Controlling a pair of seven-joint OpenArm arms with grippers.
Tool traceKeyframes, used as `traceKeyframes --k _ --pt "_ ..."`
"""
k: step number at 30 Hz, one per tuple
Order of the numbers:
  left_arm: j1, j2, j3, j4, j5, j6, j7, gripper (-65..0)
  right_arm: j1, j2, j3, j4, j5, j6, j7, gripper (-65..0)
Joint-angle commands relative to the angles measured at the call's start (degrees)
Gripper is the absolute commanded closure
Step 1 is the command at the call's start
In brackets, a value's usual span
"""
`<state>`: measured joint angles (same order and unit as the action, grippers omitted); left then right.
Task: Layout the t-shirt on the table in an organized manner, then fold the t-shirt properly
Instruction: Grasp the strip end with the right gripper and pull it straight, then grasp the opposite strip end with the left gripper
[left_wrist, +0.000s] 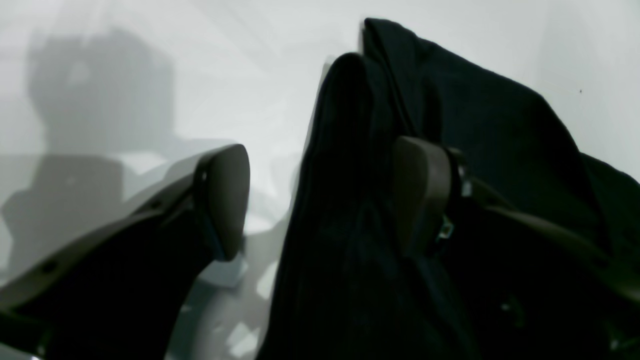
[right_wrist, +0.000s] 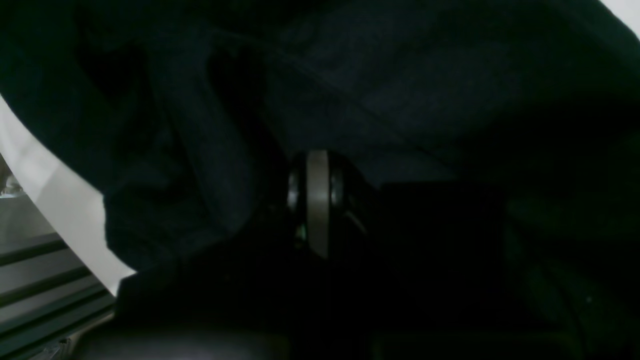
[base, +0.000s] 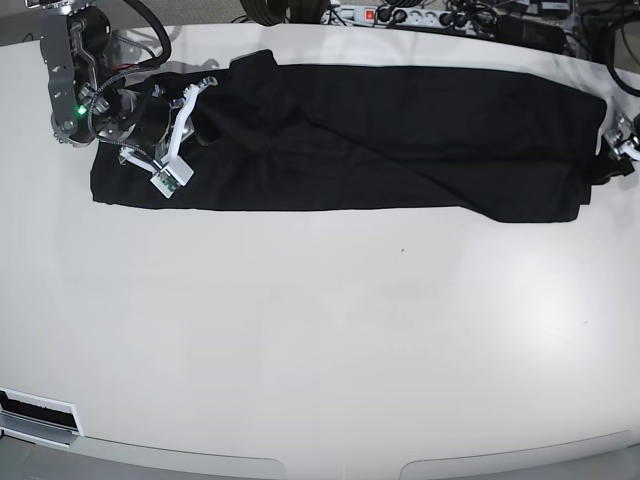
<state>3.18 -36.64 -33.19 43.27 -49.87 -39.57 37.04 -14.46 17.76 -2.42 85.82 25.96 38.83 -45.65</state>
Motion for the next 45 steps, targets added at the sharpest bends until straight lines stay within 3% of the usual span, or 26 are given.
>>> traceKeyframes --k 1,8,11,16,25,29,31,35,37,45 --pt "-0.3 -1.4 -0.5 0.7 0.5 -0.4 -1.2 -44.8 0.0 0.5 0.2 0.6 -0.3 0.2 -1.1 0.0" --pt "-0.3 -2.6 -0.6 1.3 1.7 -0.4 -2.3 -44.8 0.0 0.5 0.2 0.6 -0.3 0.2 -1.1 0.0" --pt "-0.3 -2.5 -0.6 2.0 5.0 -0.4 -1.4 -44.8 0.0 0.5 0.2 0.6 -0.3 0.2 -1.1 0.0" --pt "-0.3 -2.3 0.1 2.0 5.0 -0.4 0.2 -44.8 0.0 0.5 0.2 0.6 1.4 0.2 -1.1 0.0" --pt "-1.6 -2.1 14.2 2.1 2.4 -0.4 1.1 -44.7 0.0 0.5 0.2 0.6 2.7 0.2 -2.0 0.0" --pt "-3.5 -0.8 16.3 2.1 2.4 -0.4 2.5 -43.9 0.0 0.5 0.2 0.6 2.7 0.2 -2.0 0.0" --pt "-3.9 0.0 16.3 2.1 2.4 -0.4 2.7 -36.8 0.0 0.5 0.2 0.6 2.7 0.2 -2.0 0.0" --pt "-3.8 1.1 16.3 3.0 2.3 -0.4 5.4 -7.8 0.0 0.5 0.2 0.6 2.7 0.1 -2.0 0.0" --pt "-3.8 1.0 16.2 3.9 1.3 -0.4 7.2 0.0 0.0 0.5 0.2 0.6 2.7 0.1 -2.0 0.0" --pt "-3.8 -2.6 16.2 11.5 -6.4 -0.4 15.6 0.0 0.1 0.5 0.2 0.7 2.7 0.2 -1.9 0.0"
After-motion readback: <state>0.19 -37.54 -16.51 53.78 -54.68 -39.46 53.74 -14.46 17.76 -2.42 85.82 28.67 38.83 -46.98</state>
